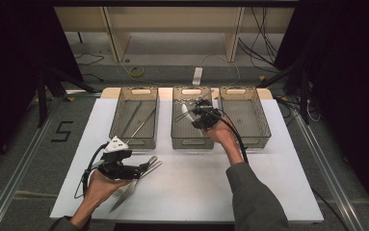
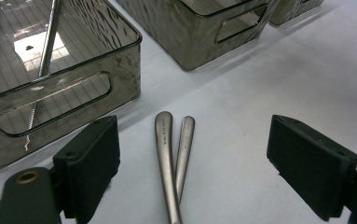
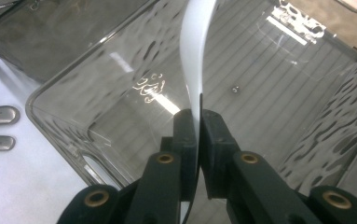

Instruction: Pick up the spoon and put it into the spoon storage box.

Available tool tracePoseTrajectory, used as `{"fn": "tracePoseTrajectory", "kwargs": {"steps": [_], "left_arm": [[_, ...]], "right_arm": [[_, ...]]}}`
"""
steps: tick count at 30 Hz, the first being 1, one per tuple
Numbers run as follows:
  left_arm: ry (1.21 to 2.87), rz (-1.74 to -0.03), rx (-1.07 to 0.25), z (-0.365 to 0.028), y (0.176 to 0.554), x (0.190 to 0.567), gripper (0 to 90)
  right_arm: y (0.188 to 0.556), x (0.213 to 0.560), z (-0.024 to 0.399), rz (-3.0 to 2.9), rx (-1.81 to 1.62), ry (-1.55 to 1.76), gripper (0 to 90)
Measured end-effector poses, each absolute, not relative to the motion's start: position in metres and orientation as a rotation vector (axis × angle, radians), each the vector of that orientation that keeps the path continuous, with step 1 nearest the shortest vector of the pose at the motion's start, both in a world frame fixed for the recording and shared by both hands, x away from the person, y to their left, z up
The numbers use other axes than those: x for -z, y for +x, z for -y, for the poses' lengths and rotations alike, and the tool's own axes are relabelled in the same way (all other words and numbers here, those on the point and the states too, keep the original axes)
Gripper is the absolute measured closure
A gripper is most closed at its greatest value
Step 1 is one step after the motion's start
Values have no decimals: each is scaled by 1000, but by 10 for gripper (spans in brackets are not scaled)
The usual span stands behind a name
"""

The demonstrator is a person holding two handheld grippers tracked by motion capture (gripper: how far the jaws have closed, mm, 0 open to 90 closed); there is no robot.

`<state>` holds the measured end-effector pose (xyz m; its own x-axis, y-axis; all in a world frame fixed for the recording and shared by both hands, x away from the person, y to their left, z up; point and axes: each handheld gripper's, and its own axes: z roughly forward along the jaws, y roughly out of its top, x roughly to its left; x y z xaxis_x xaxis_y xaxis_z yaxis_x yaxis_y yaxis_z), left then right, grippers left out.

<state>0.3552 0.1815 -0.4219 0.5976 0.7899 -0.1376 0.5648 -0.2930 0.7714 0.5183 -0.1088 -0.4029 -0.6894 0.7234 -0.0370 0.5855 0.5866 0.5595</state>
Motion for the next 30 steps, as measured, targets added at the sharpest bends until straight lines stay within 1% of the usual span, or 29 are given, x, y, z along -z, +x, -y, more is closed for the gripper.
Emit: {"fn": "tracePoseTrajectory", "kwargs": {"steps": [4, 7, 10, 15, 17, 25, 27, 30], "left_arm": [[1995, -1077, -337, -181, 356, 422, 164], [1998, -1081, -331, -181, 356, 423, 164], [2010, -1080, -331, -181, 356, 423, 164], [2018, -1091, -328, -181, 357, 424, 164], [2022, -1096, -322, -181, 357, 424, 164], [2036, -1113, -304, -181, 358, 426, 164], [2048, -1113, -300, -181, 359, 427, 164], [2055, -1122, -289, -180, 359, 428, 164]], "right_arm": [[519, 405, 107, -2552, -769, 1090, 839], [518, 404, 107, -2550, -803, 1085, 797], [517, 400, 106, -2547, -813, 1087, 734], [512, 395, 114, -2549, -853, 1073, 659], [507, 392, 118, -2541, -873, 1073, 634], [478, 381, 136, -2535, -953, 1007, 449], [467, 379, 140, -2532, -967, 990, 420], [452, 377, 147, -2524, -1005, 967, 401]]}}
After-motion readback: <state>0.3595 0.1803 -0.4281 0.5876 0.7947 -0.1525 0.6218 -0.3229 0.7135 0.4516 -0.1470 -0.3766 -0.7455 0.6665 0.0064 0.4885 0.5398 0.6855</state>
